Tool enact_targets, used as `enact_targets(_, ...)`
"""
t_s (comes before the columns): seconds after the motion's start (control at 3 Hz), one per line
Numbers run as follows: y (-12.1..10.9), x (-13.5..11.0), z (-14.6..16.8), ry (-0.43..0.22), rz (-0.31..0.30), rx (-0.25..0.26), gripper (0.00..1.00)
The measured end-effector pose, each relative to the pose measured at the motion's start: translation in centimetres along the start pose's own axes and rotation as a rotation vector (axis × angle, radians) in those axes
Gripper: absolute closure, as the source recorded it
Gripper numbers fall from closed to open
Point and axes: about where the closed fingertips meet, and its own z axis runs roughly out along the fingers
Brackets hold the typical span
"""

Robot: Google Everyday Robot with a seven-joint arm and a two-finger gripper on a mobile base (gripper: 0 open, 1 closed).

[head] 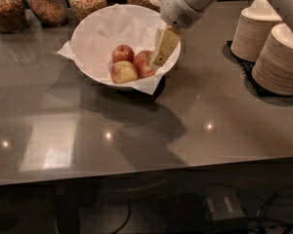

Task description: Pick apple from white bowl

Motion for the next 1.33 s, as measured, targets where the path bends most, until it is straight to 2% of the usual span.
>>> enact_targets(0.33,-1.1,0.5,1.6,0.000,-0.019,-0.005,0.19)
enact_targets(0.67,-1.5,0.8,3.0,-0.002,-0.021,-0.021,0.42)
enact_targets(1.0,-1.2,1.3,3.9,-0.001,-0.011,-0.040,0.47)
enact_targets(1.33,-0.4,1.8,4.6,0.002,0.007,-0.064,0.35)
